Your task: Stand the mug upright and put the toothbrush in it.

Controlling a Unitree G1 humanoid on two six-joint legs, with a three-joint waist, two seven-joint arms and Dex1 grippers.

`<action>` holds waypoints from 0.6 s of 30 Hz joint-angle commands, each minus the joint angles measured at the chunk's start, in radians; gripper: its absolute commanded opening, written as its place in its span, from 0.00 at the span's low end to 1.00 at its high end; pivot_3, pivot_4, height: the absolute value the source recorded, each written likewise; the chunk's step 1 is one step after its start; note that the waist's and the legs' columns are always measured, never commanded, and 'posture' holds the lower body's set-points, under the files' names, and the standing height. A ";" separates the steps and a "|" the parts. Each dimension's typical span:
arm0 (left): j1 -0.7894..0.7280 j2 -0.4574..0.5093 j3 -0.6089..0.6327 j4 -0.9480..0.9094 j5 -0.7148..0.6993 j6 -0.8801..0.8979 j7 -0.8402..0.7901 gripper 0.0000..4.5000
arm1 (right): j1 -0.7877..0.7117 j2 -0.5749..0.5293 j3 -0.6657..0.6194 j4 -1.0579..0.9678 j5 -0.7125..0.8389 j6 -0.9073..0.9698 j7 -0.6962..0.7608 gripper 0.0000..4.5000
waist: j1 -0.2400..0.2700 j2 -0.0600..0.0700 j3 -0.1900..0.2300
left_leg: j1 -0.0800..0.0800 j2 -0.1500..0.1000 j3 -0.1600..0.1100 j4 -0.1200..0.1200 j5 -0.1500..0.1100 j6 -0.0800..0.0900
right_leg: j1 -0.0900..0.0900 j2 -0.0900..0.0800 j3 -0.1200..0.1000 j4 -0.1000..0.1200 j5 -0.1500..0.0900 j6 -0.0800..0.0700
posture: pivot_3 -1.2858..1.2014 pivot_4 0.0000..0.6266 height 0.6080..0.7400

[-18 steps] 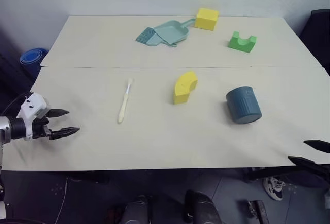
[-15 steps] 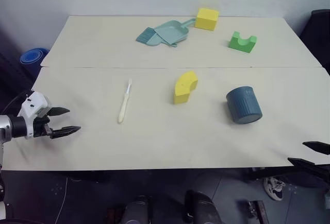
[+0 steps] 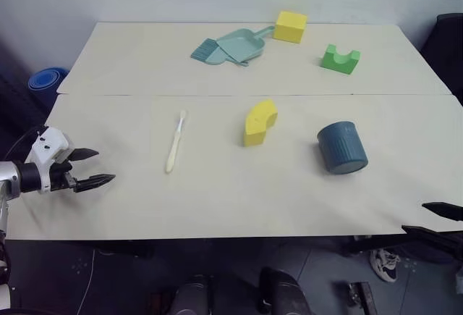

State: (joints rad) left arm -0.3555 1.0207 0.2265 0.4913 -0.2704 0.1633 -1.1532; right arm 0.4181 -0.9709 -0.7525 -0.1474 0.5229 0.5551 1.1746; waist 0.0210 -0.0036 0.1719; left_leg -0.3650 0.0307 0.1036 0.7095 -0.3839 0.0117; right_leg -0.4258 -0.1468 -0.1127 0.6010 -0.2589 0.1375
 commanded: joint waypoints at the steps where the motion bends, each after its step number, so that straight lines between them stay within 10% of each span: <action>1: -0.021 0.002 0.024 -0.015 -0.017 0.007 0.004 0.99 | -0.003 -0.001 -0.032 -0.020 0.029 0.029 0.001 1.00 | 0.000 0.000 0.000 | 0.000 0.000 0.000 0.000 0.000 0.000 | 0.000 0.000 0.000 0.000 0.000 0.000 | 0.52 0.24 1.00; 18: -0.139 -0.056 0.026 -0.249 -0.204 0.309 -0.039 0.99 | -0.090 0.020 -0.056 -0.095 0.121 0.163 -0.120 1.00 | 0.001 0.000 0.000 | -0.001 0.000 -0.001 0.004 0.000 0.000 | 0.000 0.000 0.000 0.003 0.000 0.000 | 0.52 0.24 1.00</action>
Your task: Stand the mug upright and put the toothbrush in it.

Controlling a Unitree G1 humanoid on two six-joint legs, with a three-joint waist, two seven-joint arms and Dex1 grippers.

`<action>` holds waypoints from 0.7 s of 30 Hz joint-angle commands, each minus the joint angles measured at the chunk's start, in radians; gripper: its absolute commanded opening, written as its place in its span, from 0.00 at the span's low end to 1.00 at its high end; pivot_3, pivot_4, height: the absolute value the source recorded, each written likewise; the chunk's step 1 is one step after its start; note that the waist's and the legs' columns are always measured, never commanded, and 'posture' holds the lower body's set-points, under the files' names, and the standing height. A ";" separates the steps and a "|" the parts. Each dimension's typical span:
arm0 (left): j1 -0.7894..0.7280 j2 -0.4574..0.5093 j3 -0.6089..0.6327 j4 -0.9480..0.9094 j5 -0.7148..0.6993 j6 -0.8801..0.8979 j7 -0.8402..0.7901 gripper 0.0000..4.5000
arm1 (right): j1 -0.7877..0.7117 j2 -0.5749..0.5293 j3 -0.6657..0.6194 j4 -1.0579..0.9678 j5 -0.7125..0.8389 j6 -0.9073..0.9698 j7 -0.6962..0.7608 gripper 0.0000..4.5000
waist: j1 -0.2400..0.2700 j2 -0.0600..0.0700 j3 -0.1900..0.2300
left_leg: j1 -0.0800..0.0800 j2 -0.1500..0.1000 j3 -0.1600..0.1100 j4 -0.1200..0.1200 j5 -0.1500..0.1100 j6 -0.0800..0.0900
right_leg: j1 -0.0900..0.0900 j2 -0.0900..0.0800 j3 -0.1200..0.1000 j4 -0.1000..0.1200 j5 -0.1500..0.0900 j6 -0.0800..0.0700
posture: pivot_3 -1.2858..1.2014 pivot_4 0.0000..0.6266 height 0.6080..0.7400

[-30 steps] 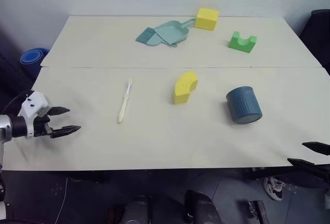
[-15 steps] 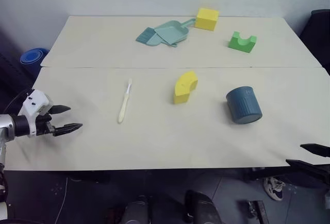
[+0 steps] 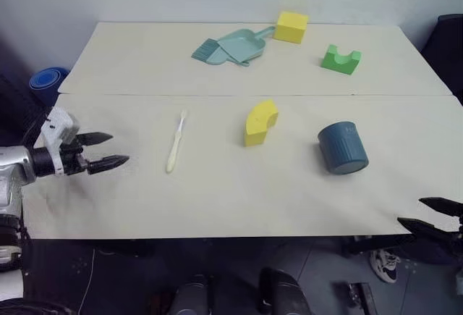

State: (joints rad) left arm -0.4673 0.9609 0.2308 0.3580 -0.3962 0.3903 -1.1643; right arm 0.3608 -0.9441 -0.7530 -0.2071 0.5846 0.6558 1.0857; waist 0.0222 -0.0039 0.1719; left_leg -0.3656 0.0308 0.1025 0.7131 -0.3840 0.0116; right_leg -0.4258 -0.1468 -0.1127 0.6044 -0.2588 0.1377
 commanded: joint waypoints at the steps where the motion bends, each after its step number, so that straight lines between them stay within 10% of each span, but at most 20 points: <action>1: -0.039 0.003 0.012 -0.159 -0.105 0.121 -0.039 0.99 | -0.057 -0.012 -0.059 -0.045 0.083 0.096 -0.050 1.00 | 0.000 0.000 0.000 | 0.000 0.000 0.000 0.000 0.000 0.000 | 0.000 0.000 0.000 0.001 0.000 0.000 | 0.52 0.24 1.00; 11: -0.149 -0.024 -0.080 -0.493 -0.293 0.332 -0.108 0.99 | -0.333 -0.062 -0.003 -0.312 0.367 0.410 -0.274 1.00 | 0.001 0.000 0.000 | 0.000 0.000 -0.003 0.002 0.000 0.000 | 0.000 0.000 0.000 0.003 0.000 0.000 | 0.52 0.24 1.00; 21: -0.298 -0.260 -0.346 -0.508 -0.022 0.255 0.166 0.99 | -0.326 -0.116 -0.073 -0.480 0.514 0.472 -0.289 1.00 | 0.023 -0.002 0.001 | -0.004 -0.001 -0.006 0.005 0.000 0.000 | 0.001 0.000 0.000 0.001 0.000 0.001 | 0.52 0.24 1.00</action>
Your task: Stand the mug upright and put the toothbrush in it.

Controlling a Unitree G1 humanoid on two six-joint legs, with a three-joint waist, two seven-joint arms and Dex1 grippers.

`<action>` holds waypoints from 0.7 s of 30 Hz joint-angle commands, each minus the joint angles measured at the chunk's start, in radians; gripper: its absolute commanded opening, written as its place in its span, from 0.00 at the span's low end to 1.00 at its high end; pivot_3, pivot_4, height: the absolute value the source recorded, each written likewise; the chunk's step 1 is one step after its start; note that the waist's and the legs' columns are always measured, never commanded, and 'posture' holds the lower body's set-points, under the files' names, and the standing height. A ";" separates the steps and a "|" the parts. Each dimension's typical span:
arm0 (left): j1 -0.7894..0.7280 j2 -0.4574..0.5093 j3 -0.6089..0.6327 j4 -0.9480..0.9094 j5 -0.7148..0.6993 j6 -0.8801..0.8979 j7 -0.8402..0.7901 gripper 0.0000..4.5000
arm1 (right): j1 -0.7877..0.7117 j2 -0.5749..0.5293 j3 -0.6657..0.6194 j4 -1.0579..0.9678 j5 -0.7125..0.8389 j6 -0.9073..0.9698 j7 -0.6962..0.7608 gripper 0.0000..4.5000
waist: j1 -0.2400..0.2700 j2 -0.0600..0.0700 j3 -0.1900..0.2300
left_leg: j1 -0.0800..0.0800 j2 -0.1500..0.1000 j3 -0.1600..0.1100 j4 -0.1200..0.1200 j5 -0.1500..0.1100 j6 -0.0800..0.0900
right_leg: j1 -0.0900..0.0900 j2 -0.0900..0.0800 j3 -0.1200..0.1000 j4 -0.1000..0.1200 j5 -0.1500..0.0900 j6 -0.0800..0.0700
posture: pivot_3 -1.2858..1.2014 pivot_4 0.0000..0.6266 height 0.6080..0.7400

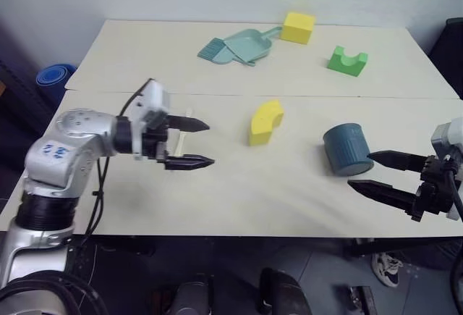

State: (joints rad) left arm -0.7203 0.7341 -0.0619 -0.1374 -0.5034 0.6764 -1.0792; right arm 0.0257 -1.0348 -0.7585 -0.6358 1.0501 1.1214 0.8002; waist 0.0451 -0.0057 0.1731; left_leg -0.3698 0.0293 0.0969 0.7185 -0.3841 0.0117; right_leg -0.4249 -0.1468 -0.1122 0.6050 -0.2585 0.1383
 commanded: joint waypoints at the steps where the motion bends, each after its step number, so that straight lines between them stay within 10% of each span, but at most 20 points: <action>1: -0.054 -0.053 -0.075 -0.010 0.111 -0.035 0.104 0.99 | 0.017 -0.024 -0.080 -0.060 0.058 0.010 -0.012 1.00 | 0.001 0.000 0.000 | 0.000 0.000 0.000 0.000 0.000 0.000 | 0.000 0.000 0.000 0.000 0.000 0.000 | 0.52 0.24 1.00; 11: -0.202 -0.370 -0.288 0.270 0.401 0.070 0.478 0.99 | 0.109 -0.008 -0.217 -0.149 0.217 0.008 -0.136 1.00 | 0.009 -0.001 0.000 | 0.000 0.000 -0.001 0.000 0.000 0.001 | 0.001 0.000 -0.001 -0.001 0.000 0.000 | 0.52 0.24 1.00; 21: -0.250 -0.581 -0.245 0.530 0.471 0.024 0.641 0.99 | 0.217 0.005 -0.321 -0.181 0.335 -0.027 -0.239 1.00 | 0.010 -0.002 0.001 | 0.000 0.000 -0.001 0.000 0.000 0.001 | 0.001 0.000 -0.001 -0.003 0.000 0.000 | 0.52 0.24 1.00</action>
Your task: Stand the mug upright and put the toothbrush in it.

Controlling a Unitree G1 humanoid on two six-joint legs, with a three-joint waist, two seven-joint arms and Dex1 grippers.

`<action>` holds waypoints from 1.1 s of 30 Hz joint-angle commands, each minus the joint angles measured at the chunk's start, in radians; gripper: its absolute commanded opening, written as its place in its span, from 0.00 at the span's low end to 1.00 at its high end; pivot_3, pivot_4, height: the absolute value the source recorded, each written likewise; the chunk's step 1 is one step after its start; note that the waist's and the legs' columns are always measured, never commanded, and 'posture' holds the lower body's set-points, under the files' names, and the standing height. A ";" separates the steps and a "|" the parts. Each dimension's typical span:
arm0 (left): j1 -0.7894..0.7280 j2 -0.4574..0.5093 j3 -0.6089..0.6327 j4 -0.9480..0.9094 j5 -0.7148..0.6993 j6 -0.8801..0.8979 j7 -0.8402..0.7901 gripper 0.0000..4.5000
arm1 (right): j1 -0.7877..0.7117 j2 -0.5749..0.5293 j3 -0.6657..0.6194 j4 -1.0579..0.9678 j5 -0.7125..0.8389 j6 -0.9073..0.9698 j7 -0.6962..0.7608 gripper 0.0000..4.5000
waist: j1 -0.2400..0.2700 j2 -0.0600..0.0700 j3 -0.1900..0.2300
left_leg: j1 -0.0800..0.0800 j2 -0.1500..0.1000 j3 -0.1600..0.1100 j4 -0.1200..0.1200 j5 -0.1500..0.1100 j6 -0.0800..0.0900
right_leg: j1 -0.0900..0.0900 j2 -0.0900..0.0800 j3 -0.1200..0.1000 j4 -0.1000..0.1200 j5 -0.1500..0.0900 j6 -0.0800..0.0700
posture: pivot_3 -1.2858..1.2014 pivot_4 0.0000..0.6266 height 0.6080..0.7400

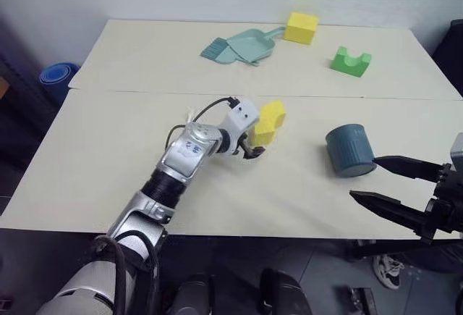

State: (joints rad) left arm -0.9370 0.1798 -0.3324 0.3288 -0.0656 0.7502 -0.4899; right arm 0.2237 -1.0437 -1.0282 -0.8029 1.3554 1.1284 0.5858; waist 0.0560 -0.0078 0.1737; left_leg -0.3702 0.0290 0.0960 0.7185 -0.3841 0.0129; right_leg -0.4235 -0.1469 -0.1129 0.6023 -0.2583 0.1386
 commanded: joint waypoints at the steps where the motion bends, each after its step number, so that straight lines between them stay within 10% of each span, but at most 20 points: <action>1: -0.041 -0.041 0.035 0.098 0.039 -0.058 0.072 0.99 | 0.030 0.015 -0.059 -0.016 0.037 -0.041 -0.031 1.00 | -0.001 0.000 0.000 | 0.000 0.000 0.000 0.000 0.000 0.000 | 0.000 0.000 0.000 0.000 0.000 0.000 | 0.52 0.24 1.00; 5: -0.060 -0.084 0.067 0.192 0.044 -0.091 0.104 0.99 | 0.065 0.017 -0.070 -0.020 0.054 -0.067 -0.051 1.00 | -0.001 0.000 0.000 | 0.000 0.000 0.000 0.000 0.000 0.000 | 0.000 0.000 0.000 0.000 0.000 0.000 | 0.52 0.24 1.00; 17: -0.068 -0.091 0.113 0.202 0.050 -0.168 0.086 0.23 | 0.138 0.033 -0.062 -0.045 0.093 -0.152 -0.105 1.00 | 0.000 -0.001 0.000 | 0.000 0.000 0.000 0.000 0.000 0.001 | 0.000 0.000 0.000 -0.001 0.000 0.000 | 0.52 0.24 1.00; 24: -0.034 0.054 0.298 -0.079 -0.067 -0.128 0.013 0.23 | 0.131 0.001 -0.006 0.001 0.066 -0.179 -0.064 1.00 | -0.006 -0.001 0.000 | 0.000 0.001 0.000 0.000 0.000 0.001 | 0.000 0.000 0.000 -0.001 0.000 0.000 | 0.52 0.24 1.00; 33: 0.179 0.513 0.646 -0.192 -0.020 0.015 0.131 0.23 | 0.004 -0.065 0.177 0.132 -0.046 -0.215 0.068 1.00 | -0.033 -0.001 0.000 | 0.003 0.001 0.000 -0.002 0.000 0.000 | 0.000 0.000 0.000 0.003 0.000 0.000 | 0.52 0.24 1.00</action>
State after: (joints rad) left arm -0.7945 0.6350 0.2320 0.1718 -0.1057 0.7564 -0.3857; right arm 0.2564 -1.0902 -0.8860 -0.6969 1.3352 0.9425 0.6189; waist 0.0233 -0.0088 0.1741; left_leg -0.3677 0.0302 0.0953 0.7163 -0.3842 0.0131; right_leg -0.4239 -0.1467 -0.1133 0.6049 -0.2584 0.1386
